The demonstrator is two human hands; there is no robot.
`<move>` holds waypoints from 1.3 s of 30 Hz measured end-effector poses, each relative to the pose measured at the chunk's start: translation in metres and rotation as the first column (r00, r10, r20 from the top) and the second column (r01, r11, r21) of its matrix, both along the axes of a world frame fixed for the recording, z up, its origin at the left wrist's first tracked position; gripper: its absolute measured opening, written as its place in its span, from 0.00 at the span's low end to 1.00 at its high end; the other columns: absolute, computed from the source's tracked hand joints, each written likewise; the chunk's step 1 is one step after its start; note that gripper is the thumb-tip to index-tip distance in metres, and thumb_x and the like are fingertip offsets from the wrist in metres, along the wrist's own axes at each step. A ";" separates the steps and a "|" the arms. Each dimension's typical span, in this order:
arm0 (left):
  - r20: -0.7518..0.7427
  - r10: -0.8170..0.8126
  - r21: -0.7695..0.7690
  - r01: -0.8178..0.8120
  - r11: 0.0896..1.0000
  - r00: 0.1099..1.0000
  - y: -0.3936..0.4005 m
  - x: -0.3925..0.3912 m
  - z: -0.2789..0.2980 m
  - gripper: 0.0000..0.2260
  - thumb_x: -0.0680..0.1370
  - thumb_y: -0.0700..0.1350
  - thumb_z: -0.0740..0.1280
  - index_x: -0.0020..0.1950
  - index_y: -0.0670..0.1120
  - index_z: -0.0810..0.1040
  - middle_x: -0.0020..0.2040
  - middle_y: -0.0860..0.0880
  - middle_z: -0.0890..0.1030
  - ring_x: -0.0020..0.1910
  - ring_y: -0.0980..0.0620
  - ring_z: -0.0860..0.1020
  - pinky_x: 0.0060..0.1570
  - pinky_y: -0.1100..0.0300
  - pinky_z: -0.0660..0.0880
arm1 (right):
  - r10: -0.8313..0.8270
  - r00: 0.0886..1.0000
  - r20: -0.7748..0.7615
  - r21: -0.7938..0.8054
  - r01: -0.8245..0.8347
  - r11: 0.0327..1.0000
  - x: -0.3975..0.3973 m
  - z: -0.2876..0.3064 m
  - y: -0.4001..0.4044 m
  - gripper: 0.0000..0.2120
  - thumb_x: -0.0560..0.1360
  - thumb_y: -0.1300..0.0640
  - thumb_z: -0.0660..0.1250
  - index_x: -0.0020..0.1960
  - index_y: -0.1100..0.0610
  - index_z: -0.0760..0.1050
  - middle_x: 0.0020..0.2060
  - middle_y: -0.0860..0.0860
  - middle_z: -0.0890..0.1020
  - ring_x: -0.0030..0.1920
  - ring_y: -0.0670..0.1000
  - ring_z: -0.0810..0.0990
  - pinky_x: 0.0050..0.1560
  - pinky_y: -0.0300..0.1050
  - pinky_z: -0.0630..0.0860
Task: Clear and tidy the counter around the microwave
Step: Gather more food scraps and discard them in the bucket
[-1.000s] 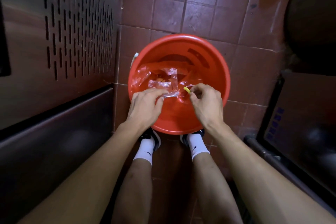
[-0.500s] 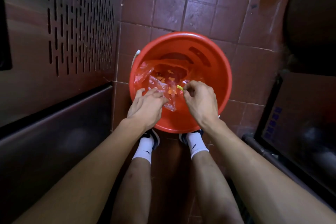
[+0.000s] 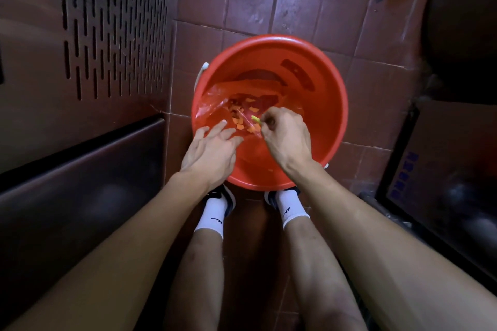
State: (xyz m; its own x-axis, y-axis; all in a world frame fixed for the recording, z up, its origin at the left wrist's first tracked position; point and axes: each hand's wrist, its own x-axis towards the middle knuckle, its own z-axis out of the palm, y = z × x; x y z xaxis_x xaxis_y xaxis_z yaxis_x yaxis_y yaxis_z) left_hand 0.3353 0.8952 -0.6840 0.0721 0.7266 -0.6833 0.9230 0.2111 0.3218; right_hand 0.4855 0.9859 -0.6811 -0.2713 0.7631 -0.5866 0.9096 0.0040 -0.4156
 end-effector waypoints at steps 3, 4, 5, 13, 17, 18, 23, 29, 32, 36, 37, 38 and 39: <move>-0.004 -0.018 0.038 0.018 0.999 1.000 -0.003 -0.004 -0.002 0.19 0.81 0.48 0.59 0.73 0.52 0.71 0.73 0.51 0.71 0.78 0.49 0.58 0.74 0.49 0.55 | 0.024 1.000 -0.010 0.011 -0.024 1.000 -0.008 -0.007 -0.002 0.07 0.76 0.57 0.66 0.51 0.52 0.80 0.48 0.52 0.82 0.50 0.57 0.80 0.47 0.51 0.78; -0.007 -0.030 0.043 0.031 0.999 1.000 -0.003 -0.005 -0.002 0.19 0.81 0.48 0.59 0.73 0.52 0.72 0.72 0.51 0.72 0.78 0.49 0.59 0.73 0.49 0.56 | 0.043 0.999 -0.011 0.013 -0.043 0.999 -0.011 -0.010 -0.003 0.07 0.76 0.57 0.65 0.52 0.53 0.80 0.48 0.53 0.82 0.50 0.57 0.80 0.46 0.51 0.77; -0.011 -0.043 0.050 0.043 0.998 0.999 -0.004 -0.006 -0.002 0.19 0.81 0.48 0.59 0.72 0.52 0.72 0.72 0.51 0.73 0.77 0.49 0.60 0.73 0.48 0.57 | 0.064 0.998 -0.009 0.008 -0.064 0.998 -0.014 -0.013 -0.005 0.07 0.77 0.57 0.65 0.53 0.53 0.81 0.49 0.53 0.82 0.51 0.58 0.80 0.46 0.50 0.76; -0.014 -0.088 0.112 0.089 0.990 0.996 -0.011 -0.011 0.004 0.17 0.80 0.46 0.61 0.69 0.50 0.75 0.67 0.50 0.77 0.73 0.46 0.67 0.71 0.47 0.60 | 0.140 0.989 0.058 -0.017 -0.139 0.990 -0.014 -0.019 -0.018 0.11 0.78 0.55 0.63 0.57 0.54 0.80 0.52 0.55 0.83 0.55 0.60 0.80 0.49 0.52 0.77; 0.000 -0.095 0.122 0.095 0.988 0.995 -0.016 -0.007 0.019 0.18 0.80 0.46 0.60 0.70 0.51 0.74 0.68 0.50 0.76 0.75 0.47 0.65 0.73 0.49 0.55 | 0.278 0.955 0.105 -0.021 -0.278 0.960 -0.002 -0.004 -0.020 0.14 0.81 0.51 0.60 0.62 0.54 0.77 0.56 0.55 0.81 0.59 0.61 0.76 0.55 0.55 0.75; 0.009 -0.089 0.127 0.087 0.988 0.996 -0.018 -0.006 0.024 0.18 0.80 0.46 0.60 0.70 0.51 0.74 0.68 0.50 0.76 0.75 0.47 0.65 0.74 0.49 0.54 | 0.309 0.944 0.115 -0.027 -0.308 0.951 0.001 0.002 -0.020 0.15 0.81 0.50 0.59 0.64 0.54 0.76 0.58 0.55 0.81 0.60 0.60 0.76 0.56 0.56 0.74; 0.037 -0.060 0.148 0.054 0.987 0.998 -0.019 -0.003 0.065 0.18 0.80 0.45 0.61 0.69 0.51 0.75 0.68 0.50 0.76 0.75 0.48 0.65 0.74 0.48 0.55 | 0.354 0.920 0.169 -0.047 -0.351 0.935 0.012 0.047 -0.021 0.17 0.82 0.48 0.59 0.67 0.53 0.74 0.60 0.54 0.80 0.61 0.60 0.75 0.56 0.55 0.72; 0.030 -0.022 0.138 0.017 0.990 0.999 -0.015 -0.008 0.130 0.17 0.80 0.48 0.61 0.70 0.50 0.73 0.68 0.51 0.75 0.73 0.47 0.66 0.71 0.46 0.59 | 0.353 0.917 0.184 -0.107 -0.338 0.935 0.015 0.123 -0.026 0.17 0.80 0.52 0.60 0.67 0.53 0.74 0.62 0.54 0.79 0.62 0.60 0.74 0.57 0.56 0.72; 0.010 0.022 0.132 -0.023 0.991 1.000 -0.012 -0.017 0.173 0.17 0.81 0.49 0.60 0.70 0.51 0.73 0.67 0.52 0.76 0.71 0.48 0.67 0.69 0.47 0.61 | 0.331 0.925 0.186 -0.105 -0.316 0.943 0.018 0.169 -0.031 0.15 0.79 0.53 0.59 0.64 0.54 0.75 0.59 0.54 0.80 0.59 0.61 0.75 0.55 0.56 0.74; 0.005 0.042 0.137 -0.042 0.990 0.999 -0.013 -0.025 0.237 0.18 0.81 0.50 0.60 0.70 0.51 0.72 0.67 0.51 0.76 0.70 0.48 0.68 0.68 0.48 0.63 | 0.284 0.940 0.190 -0.065 -0.277 0.959 0.023 0.241 -0.036 0.15 0.79 0.54 0.59 0.63 0.54 0.77 0.56 0.54 0.81 0.57 0.61 0.76 0.54 0.56 0.75; -0.006 0.035 0.141 -0.034 0.989 0.999 -0.013 -0.026 0.253 0.18 0.81 0.51 0.60 0.71 0.51 0.72 0.68 0.51 0.76 0.70 0.48 0.69 0.68 0.48 0.63 | 0.278 0.942 0.188 -0.042 -0.275 0.960 0.023 0.258 -0.036 0.15 0.79 0.54 0.59 0.62 0.54 0.77 0.56 0.54 0.81 0.56 0.61 0.77 0.53 0.56 0.75; -0.021 0.035 0.146 -0.031 0.989 0.999 -0.012 -0.027 0.269 0.18 0.81 0.52 0.60 0.71 0.52 0.72 0.68 0.51 0.75 0.70 0.48 0.69 0.67 0.48 0.64 | 0.281 0.942 0.186 -0.022 -0.281 0.959 0.023 0.274 -0.036 0.15 0.79 0.54 0.59 0.62 0.54 0.77 0.55 0.54 0.81 0.56 0.61 0.77 0.53 0.56 0.75; -0.035 0.041 0.152 -0.036 0.988 0.999 -0.011 -0.028 0.285 0.18 0.81 0.52 0.60 0.71 0.52 0.72 0.68 0.51 0.75 0.70 0.48 0.69 0.67 0.47 0.64 | 0.291 0.939 0.185 -0.010 -0.294 0.956 0.023 0.289 -0.034 0.15 0.79 0.53 0.59 0.62 0.54 0.77 0.55 0.54 0.81 0.55 0.61 0.78 0.52 0.56 0.76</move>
